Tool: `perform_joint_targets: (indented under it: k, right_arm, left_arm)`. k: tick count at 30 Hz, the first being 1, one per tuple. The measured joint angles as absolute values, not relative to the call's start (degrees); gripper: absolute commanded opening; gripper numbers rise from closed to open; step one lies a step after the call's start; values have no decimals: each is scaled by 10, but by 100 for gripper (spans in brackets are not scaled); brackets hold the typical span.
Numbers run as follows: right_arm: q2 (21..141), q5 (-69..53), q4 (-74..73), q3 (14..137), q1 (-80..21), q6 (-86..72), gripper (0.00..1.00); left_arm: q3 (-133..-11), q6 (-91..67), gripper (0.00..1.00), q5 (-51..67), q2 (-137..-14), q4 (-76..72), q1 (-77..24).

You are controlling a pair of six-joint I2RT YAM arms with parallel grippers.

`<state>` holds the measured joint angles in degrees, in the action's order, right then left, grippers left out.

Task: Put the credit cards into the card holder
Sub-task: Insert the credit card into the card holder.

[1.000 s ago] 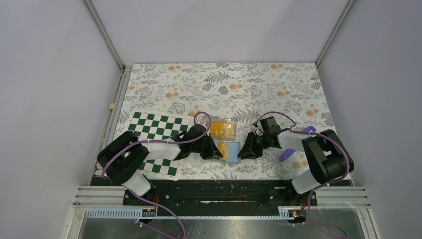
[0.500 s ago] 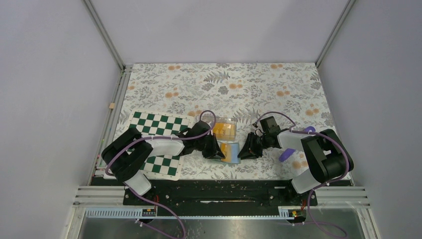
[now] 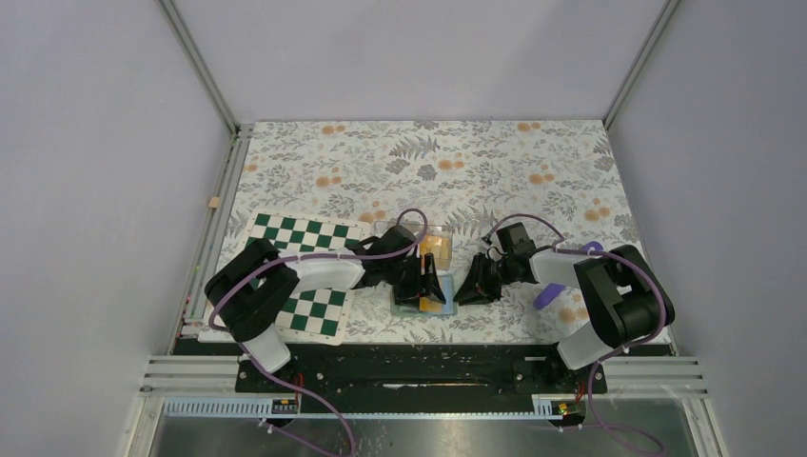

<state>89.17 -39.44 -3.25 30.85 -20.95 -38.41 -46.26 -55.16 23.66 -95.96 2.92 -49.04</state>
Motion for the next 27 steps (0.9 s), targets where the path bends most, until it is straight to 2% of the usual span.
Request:
perform_joint_targets:
  k: [6, 14, 21, 27]
  right_arm:
    - [894, -398, -30, 309, -209, -384, 30]
    - [897, -401, -27, 309, -209, -384, 29]
    - [903, -411, -19, 309, -209, -384, 29]
    - [909, -419, -11, 308, -209, -385, 29]
  left_arm:
    - [-502, -523, 71, 199, -957, 121, -500]
    - [-590, -490, 73, 121, -994, 243, -536]
    - [-622, -476, 68, 93, -1013, 281, -554]
    - [-636, -456, 75, 74, -1018, 292, -572]
